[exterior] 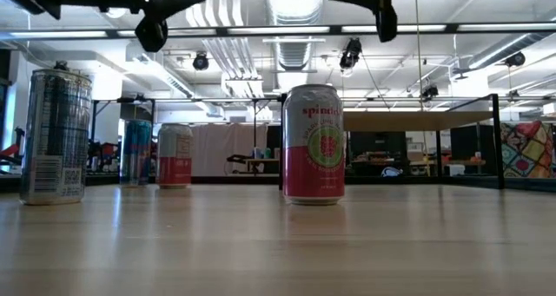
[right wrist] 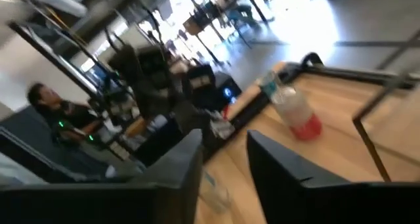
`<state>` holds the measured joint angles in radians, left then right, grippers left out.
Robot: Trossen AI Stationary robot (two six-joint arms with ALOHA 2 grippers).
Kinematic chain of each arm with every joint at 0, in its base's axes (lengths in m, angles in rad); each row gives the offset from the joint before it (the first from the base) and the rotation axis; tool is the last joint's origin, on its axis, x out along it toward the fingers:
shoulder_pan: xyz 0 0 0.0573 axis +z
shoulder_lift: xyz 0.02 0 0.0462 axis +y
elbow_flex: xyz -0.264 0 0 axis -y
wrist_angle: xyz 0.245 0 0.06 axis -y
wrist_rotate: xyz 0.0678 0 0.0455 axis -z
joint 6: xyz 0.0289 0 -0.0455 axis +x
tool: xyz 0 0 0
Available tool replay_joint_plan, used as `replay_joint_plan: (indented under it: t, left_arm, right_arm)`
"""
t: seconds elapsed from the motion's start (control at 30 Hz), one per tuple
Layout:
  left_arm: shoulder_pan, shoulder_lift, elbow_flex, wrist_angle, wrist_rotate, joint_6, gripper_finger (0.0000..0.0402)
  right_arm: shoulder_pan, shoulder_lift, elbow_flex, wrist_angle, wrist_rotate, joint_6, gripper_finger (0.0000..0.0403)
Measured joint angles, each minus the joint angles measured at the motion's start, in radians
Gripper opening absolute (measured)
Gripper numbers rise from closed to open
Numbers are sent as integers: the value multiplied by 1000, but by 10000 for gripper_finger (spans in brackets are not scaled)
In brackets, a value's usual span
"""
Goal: Place canned beverage on shelf
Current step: Put the right white-pink soda can on the shelf
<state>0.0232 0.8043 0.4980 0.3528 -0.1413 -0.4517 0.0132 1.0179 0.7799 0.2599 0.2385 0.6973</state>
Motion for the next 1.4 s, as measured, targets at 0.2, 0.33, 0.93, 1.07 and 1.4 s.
replay_joint_plan:
  t: [0.2, 0.33, 0.93, 1.07, 1.4]
  left_arm:
    - [0, 101, 130, -129, -81, 24, 159]
    - [1, 164, 259, -281, -135, 25, 186]
    - [1, 115, 327, -553, -245, 40, 197]
    - [-4, 101, 283, -548, -244, -27, 197]
    - [-4, 146, 259, -550, -243, -4, 197]
  right_arm:
    - [-31, -38, 0, -265, -31, 179, 205]
    - [-44, -56, 21, -457, -133, 255, 225]
    - [116, 189, 655, -1569, -248, 329, 226]
    - [219, 230, 699, -1660, -340, 484, 226]
    - [467, 255, 698, -1780, -380, 891, 227]
